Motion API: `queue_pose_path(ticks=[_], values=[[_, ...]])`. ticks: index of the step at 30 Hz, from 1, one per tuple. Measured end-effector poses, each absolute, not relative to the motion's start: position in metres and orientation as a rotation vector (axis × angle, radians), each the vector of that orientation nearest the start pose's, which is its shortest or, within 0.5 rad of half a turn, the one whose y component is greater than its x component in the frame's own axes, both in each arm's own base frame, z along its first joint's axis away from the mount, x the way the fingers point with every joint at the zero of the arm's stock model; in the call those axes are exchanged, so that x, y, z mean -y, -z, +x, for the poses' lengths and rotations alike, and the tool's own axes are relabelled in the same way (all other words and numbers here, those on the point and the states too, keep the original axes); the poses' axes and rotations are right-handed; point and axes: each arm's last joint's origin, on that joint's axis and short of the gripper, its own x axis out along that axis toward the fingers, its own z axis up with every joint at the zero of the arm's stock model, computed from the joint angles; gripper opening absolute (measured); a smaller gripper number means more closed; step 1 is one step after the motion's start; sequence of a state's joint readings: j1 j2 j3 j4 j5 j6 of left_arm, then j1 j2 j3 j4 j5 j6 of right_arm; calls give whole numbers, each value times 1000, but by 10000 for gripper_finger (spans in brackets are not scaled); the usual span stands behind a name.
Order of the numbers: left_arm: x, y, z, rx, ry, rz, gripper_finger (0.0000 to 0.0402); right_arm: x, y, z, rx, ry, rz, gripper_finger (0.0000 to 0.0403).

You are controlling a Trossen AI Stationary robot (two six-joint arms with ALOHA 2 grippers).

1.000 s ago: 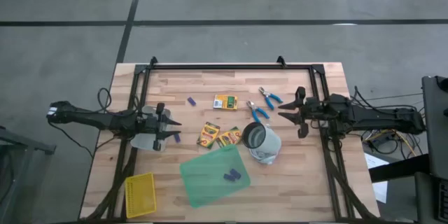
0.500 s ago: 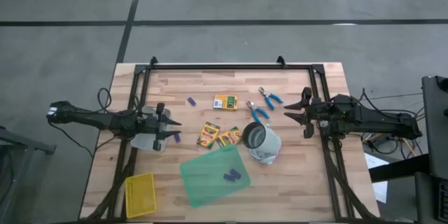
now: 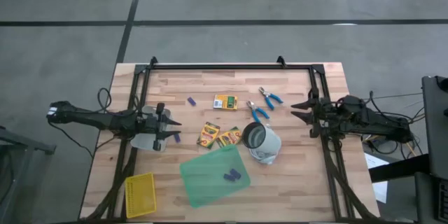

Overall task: Pick & Place School Supplies
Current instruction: Put the blue eraser into the green bin

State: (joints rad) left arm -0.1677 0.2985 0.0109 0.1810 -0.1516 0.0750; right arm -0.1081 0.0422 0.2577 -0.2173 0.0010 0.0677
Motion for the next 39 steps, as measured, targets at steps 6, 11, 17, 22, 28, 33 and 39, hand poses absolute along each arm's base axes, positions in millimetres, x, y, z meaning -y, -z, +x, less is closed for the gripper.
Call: queue_pose_path(ticks=[6, 11, 17, 22, 28, 33, 39], values=[[15, -159, 115, -104, 20, 92, 139, 9, -227, 79, 13, 110, 67, 114], [15, -159, 115, -105, 20, 92, 139, 9, -227, 79, 18, 110, 124, 114], [15, -159, 115, -104, 20, 92, 139, 9, -227, 79, 21, 109, 180, 114], [15, -159, 115, -104, 20, 92, 139, 9, -227, 79, 21, 109, 176, 114], [15, -159, 115, -105, 20, 92, 139, 9, -227, 79, 21, 108, 176, 114], [15, -159, 115, -105, 20, 92, 139, 9, -227, 79, 20, 108, 173, 114], [15, -159, 115, -104, 20, 92, 139, 9, -227, 79, 20, 108, 172, 114]])
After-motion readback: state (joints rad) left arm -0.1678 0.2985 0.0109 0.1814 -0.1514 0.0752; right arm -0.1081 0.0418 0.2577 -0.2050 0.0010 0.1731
